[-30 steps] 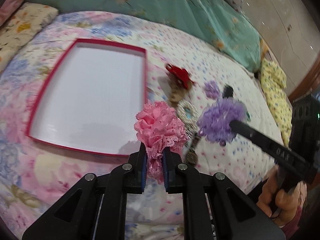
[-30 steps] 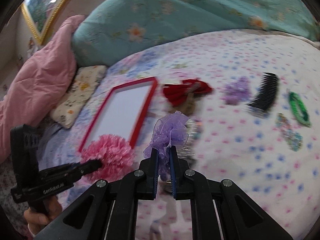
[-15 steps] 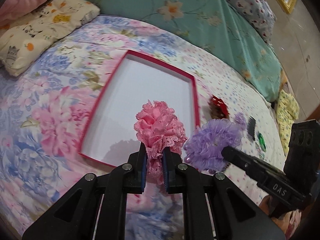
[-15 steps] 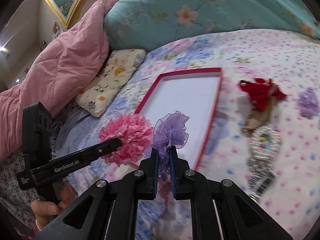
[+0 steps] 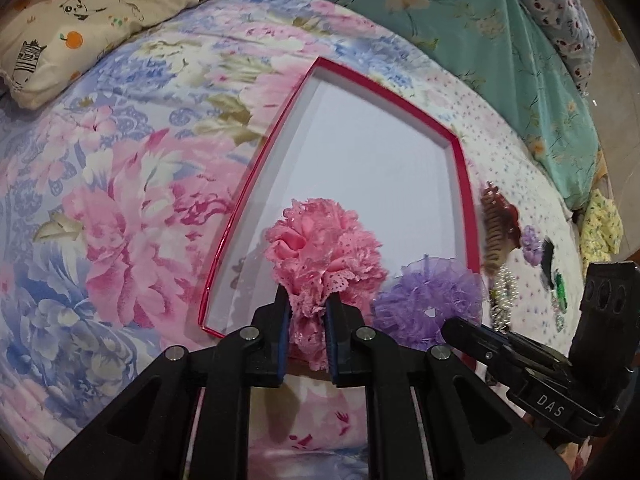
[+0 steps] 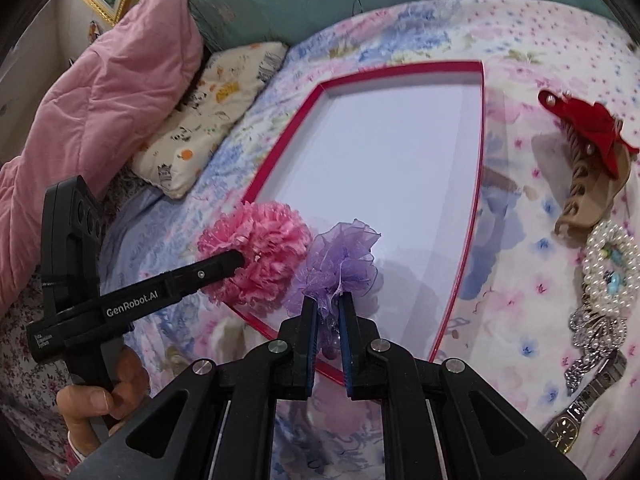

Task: Organize jewelry
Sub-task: 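Carry both flowers into the red-rimmed tray and open both tools, then grasp the red bow clip with the left tool while the right tool grasps the green braided hair tie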

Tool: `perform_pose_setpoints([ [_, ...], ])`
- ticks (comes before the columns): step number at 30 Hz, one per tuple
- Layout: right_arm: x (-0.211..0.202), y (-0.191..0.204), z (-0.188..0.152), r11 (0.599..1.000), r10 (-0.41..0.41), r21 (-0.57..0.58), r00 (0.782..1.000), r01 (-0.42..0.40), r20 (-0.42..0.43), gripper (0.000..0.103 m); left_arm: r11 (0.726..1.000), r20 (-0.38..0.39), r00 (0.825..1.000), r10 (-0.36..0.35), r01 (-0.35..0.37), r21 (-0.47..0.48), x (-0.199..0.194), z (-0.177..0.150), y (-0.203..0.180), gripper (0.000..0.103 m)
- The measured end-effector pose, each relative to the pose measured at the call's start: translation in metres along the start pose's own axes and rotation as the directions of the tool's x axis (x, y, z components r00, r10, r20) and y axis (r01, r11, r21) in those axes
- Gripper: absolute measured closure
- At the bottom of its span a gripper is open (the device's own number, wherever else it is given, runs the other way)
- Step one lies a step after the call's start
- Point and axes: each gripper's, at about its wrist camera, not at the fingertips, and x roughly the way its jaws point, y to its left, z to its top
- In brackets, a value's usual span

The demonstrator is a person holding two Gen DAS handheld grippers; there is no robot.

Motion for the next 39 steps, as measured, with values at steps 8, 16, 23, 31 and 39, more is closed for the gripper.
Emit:
perform_pose_setpoints([
  [8,0.007,-0.007,-0.004,1.0,-0.017,-0.008,0.999,0.016,-0.038,0.088,0.999,0.002,0.999,0.036,-0.036,-0.003,-0.002,-0.003,0.001,0.056],
  [16,-0.007,-0.001,-0.002,0.999,-0.026,-0.025,1.0,0.026,0.002,0.061,0.998,0.036,0.998,0.054,-0.055,0.028,-0.02,-0.004,-0.011,0.041],
  [23,-0.022,0.002,-0.008,0.999,-0.018,-0.032,1.0,0.018,0.02,0.059,0.997,0.064,0.996,0.058,-0.061,0.05,-0.037,-0.006,-0.025,0.035],
  [31,-0.057,-0.017,-0.018,1.0,-0.014,0.027,0.997,0.013,0.072,0.055,0.997,0.091,0.995,0.028,-0.034,0.068,-0.052,-0.009,-0.044,0.035],
  [39,-0.101,-0.055,-0.029,0.992,-0.07,0.116,0.987,0.053,0.146,0.054,0.99,0.054,0.998,-0.038,0.03,0.138,-0.043,-0.015,-0.087,0.035],
])
